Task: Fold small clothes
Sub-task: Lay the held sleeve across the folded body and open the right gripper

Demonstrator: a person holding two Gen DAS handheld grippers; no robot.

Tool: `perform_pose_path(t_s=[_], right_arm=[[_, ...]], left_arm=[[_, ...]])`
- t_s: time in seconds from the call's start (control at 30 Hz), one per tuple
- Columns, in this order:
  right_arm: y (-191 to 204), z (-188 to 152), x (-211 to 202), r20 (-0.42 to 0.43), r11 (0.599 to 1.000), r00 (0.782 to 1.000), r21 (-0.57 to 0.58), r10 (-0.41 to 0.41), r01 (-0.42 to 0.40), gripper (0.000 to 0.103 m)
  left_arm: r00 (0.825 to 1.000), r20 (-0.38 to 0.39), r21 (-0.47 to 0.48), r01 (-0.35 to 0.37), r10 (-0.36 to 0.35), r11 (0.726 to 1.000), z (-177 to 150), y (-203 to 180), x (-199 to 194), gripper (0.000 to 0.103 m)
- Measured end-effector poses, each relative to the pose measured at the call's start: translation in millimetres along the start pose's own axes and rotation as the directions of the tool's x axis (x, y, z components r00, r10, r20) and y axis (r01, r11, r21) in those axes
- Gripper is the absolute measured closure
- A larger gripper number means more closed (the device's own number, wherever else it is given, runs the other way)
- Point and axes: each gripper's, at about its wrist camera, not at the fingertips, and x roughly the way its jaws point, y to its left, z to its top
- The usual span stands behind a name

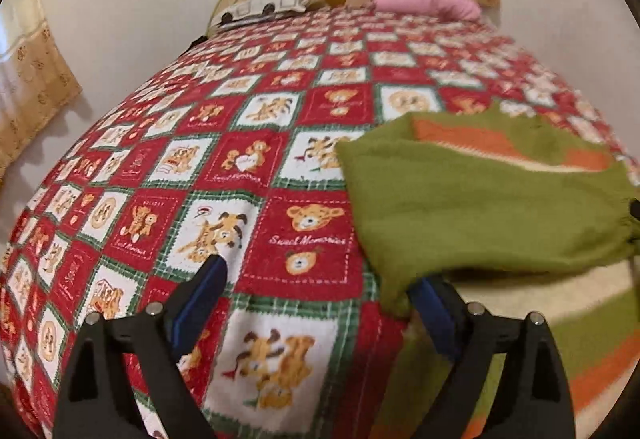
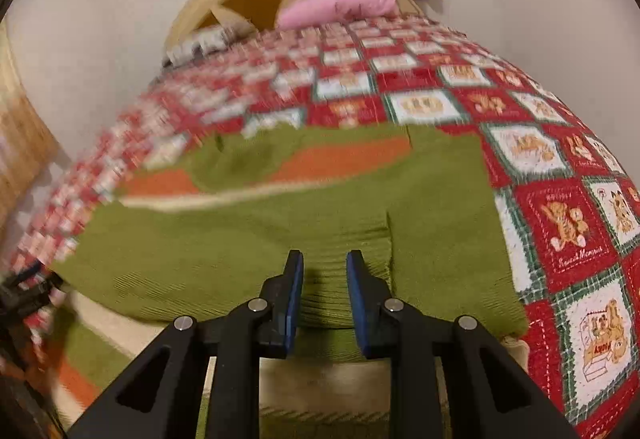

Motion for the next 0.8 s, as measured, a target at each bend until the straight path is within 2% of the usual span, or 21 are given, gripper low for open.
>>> perform_pose_path(t_s=[0.03, 0.07, 0.1, 0.13, 0.2, 0.3, 0.33, 0.37, 0.4, 0.43, 0.53, 0.6, 0.7, 0.77, 0.8], right_arm=[[5, 2, -8, 0.024, 0.999, 0.999, -0.009, 0.032, -0.032, 0.079], [12, 4, -12, 0.028, 0.998, 0.998, -0.031, 0.048, -0.047, 0.070], [25, 7, -11, 0.015, 0.996, 0.999, -0.082, 0.039, -0.037, 0.062], [34, 8, -9, 0.004, 0.993, 1.000, -0.118, 0.009, -0.009, 0.049], [52, 7, 8, -0.041, 0.981, 0.998, -0.188, -0.054, 0.045, 0.046], [65, -3, 35, -0.144, 0.970, 0.987, -0.239, -0.072, 0.036, 0.046], [68, -7, 40, -0.145, 0.963, 0.984, -0.262, -0.101, 0.060, 0.050], [72, -8, 37, -0.123, 0.959, 0.988, -0.278, -0.094, 0.057, 0.078], [75, -7, 35, -0.126, 0.956, 0.989, -0.292, -0.074, 0.034, 0.096], [78, -7, 34, -0.121, 0.950, 0.989, -0.309, -0.079, 0.038, 0.101], [81, -8, 26, -0.069, 0.929, 0.991, -0.359, -0.118, 0.086, 0.101], [71, -3, 19, -0.050, 0.944, 0.992, -0.317, -0.115, 0.094, 0.101], [45, 3, 6, -0.044, 0.979, 0.997, -0.195, -0.064, 0.054, 0.101], [31, 1, -4, -0.039, 0.991, 0.999, -0.130, 0.008, -0.013, 0.098], [22, 0, -8, -0.044, 0.995, 0.998, -0.087, 0.035, -0.039, 0.096]], left_arm=[[1.000, 0.006, -0.017, 0.017, -0.017, 1.000, 0, 3, -4, 0.010], [0.999, 0.013, -0.045, 0.039, -0.039, 0.998, -1, 8, -9, 0.010], [0.998, 0.022, -0.076, 0.059, -0.057, 0.995, -1, 13, -13, 0.010], [0.997, 0.034, -0.108, 0.070, -0.067, 0.992, 0, 17, -17, 0.010], [0.996, 0.057, -0.147, 0.075, -0.068, 0.986, 4, 21, -19, 0.010], [0.997, 0.072, -0.164, 0.049, -0.038, 0.985, 15, 22, -19, 0.010], [0.996, 0.079, -0.168, 0.046, -0.033, 0.985, 18, 22, -19, 0.010], [0.996, 0.083, -0.174, 0.049, -0.034, 0.984, 19, 22, -18, 0.010], [0.996, 0.082, -0.184, 0.058, -0.044, 0.981, 23, 21, -14, 0.009], [0.995, 0.073, -0.192, 0.074, -0.061, 0.979, 25, 19, -8, 0.008], [0.995, 0.000, -0.186, 0.095, -0.097, 0.978, 27, 2, 9, 0.008], [0.997, -0.031, -0.162, 0.070, -0.076, 0.984, 21, -12, 19, 0.008], [0.995, -0.078, -0.148, 0.057, -0.069, 0.987, 6, -20, 32, 0.008], [0.989, -0.127, -0.153, 0.052, -0.072, 0.987, -2, -20, 44, 0.006], [0.988, -0.125, -0.177, 0.063, -0.086, 0.982, -4, -16, 45, 0.005]])
